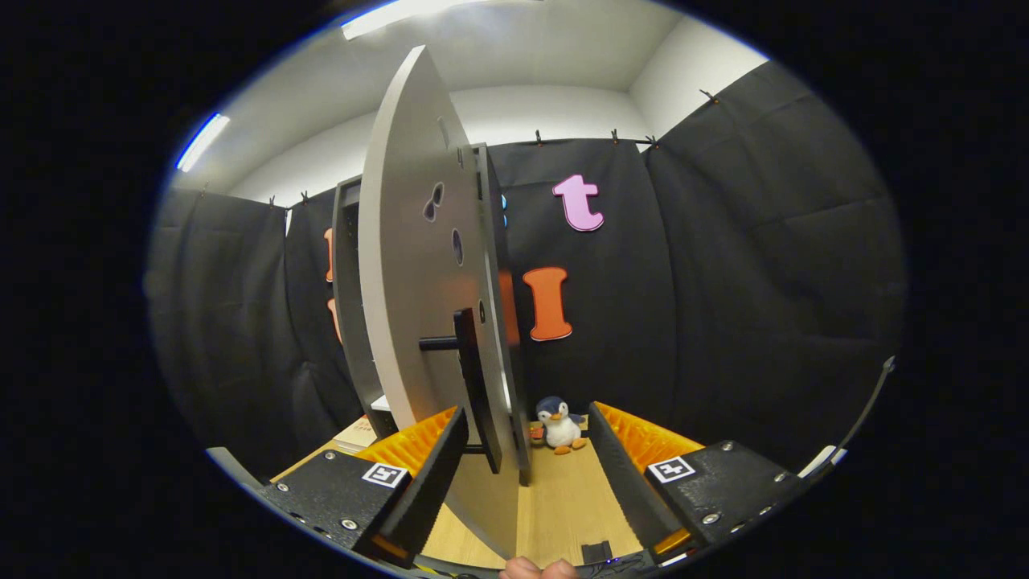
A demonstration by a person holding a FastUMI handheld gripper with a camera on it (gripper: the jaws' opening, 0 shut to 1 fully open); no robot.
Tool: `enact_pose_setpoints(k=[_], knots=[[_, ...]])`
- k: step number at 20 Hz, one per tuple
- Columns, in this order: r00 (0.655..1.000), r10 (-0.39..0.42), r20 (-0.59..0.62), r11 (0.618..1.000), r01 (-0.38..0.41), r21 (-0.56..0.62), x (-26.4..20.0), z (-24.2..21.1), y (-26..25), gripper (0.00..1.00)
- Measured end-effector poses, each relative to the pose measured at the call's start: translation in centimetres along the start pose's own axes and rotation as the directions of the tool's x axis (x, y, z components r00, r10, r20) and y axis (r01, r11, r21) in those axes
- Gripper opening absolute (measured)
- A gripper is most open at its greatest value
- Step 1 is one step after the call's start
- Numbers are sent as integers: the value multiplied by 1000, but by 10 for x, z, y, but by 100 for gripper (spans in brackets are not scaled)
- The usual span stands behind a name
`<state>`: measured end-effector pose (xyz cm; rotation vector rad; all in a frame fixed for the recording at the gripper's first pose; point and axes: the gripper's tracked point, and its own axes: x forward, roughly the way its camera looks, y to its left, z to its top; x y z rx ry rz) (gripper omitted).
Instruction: Open the shoe cabinet door, grab the shoes and put them into the shoe cabinet, then close the shoe cabinet door.
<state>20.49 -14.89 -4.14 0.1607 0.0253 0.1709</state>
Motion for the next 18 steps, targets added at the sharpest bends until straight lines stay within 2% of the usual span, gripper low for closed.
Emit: enact_pose_setpoints(k=[6,10,12,18], knots=[[1000,-9,0,998,9,-64,11,5,29,92],[997,73,-23,996,-74,-55,15,-2,80,91],[996,89,-23,994,-90,-60,19,-3,102,91],[997,70,-36,995,-72,-62,36,-9,161,91]])
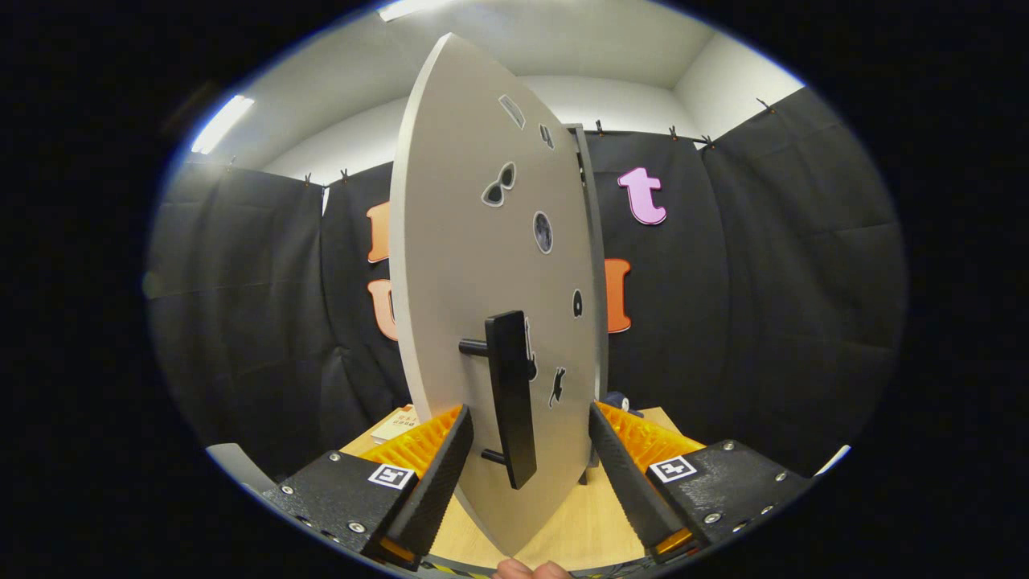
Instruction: Open the shoe cabinet door, grab the shoes and put them into the shoe cabinet, then close the shoe cabinet door.
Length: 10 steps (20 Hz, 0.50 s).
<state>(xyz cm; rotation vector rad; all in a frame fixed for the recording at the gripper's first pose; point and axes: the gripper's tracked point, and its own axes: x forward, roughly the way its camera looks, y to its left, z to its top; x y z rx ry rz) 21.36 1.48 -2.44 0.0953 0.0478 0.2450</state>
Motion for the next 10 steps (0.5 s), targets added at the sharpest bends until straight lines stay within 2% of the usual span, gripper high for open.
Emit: enact_pose_setpoints(k=[6,10], knots=[[999,-45,4,998,45,38,35,7,46,92],[998,-57,1,998,57,14,67,6,83,92]])
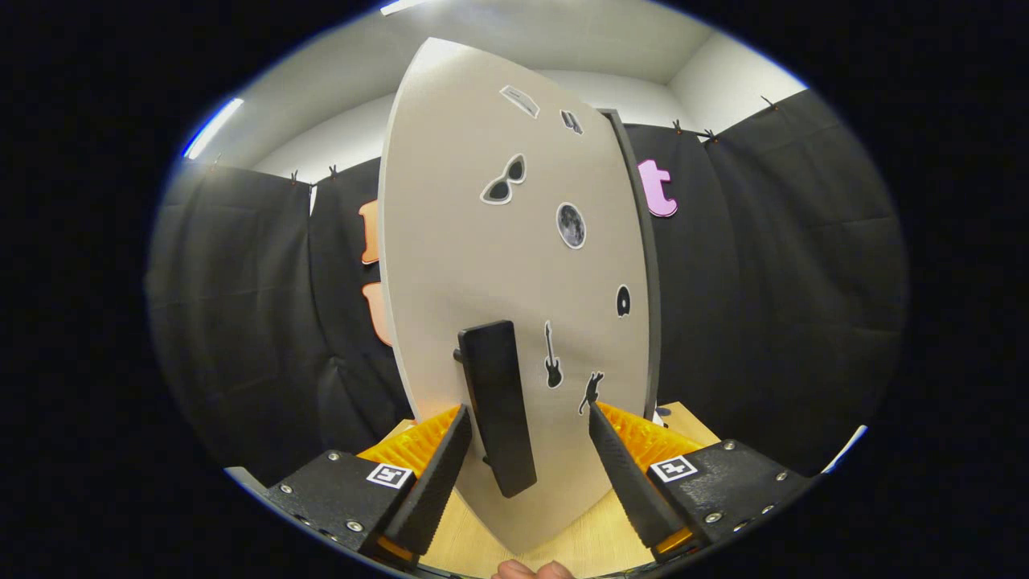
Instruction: Open the shoe cabinet door, grab the shoes and put them into the shoe cabinet, then close the shoe cabinet door.
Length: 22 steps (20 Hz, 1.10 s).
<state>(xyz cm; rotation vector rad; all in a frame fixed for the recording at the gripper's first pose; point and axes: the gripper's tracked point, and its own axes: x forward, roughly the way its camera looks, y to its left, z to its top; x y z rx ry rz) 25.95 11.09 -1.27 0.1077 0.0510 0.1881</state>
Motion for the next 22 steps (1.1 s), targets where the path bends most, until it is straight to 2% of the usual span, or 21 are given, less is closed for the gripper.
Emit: enact_pose_setpoints(k=[7,22], knots=[[1000,-24,13,995,25,-92,59,0,57,92],[1000,2,-25,993,-5,-116,120,-5,70,92]])
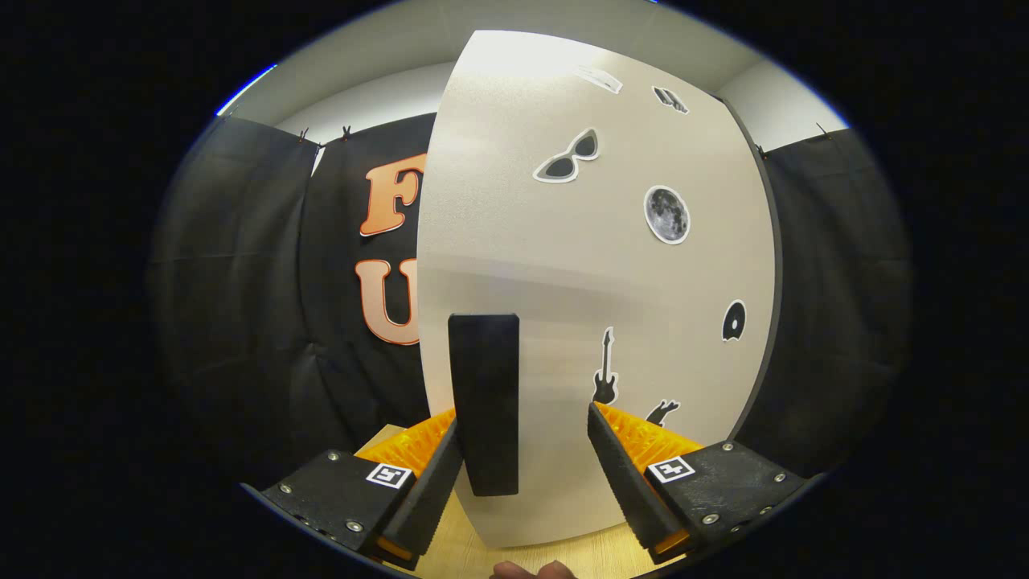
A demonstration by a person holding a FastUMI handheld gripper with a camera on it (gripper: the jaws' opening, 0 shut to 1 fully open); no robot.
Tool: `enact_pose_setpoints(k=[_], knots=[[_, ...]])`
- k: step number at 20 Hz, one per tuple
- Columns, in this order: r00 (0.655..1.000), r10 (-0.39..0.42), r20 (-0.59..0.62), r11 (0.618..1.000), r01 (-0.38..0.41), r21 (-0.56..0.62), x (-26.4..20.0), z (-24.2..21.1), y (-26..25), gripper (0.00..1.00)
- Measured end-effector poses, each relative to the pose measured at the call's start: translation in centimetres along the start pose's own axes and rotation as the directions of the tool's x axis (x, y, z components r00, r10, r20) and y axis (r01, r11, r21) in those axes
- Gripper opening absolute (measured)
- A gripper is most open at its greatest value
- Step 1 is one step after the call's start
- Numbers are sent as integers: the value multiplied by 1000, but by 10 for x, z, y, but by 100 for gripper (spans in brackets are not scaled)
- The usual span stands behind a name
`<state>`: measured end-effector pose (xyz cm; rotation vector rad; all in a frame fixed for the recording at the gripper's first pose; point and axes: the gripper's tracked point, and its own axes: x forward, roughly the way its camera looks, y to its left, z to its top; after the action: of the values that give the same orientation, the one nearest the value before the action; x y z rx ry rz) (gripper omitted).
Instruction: Open the shoe cabinet door, grab the shoes and put them into the shoe cabinet, then close the shoe cabinet door.
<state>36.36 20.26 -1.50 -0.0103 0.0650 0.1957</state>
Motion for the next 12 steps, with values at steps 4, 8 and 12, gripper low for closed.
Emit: enact_pose_setpoints(k=[4,8,12], knots=[[1000,9,2,1000,-9,-21,15,1,6,92],[1000,10,-16,999,-11,-53,29,-3,10,92],[999,-42,6,994,42,-105,37,0,4,93]])
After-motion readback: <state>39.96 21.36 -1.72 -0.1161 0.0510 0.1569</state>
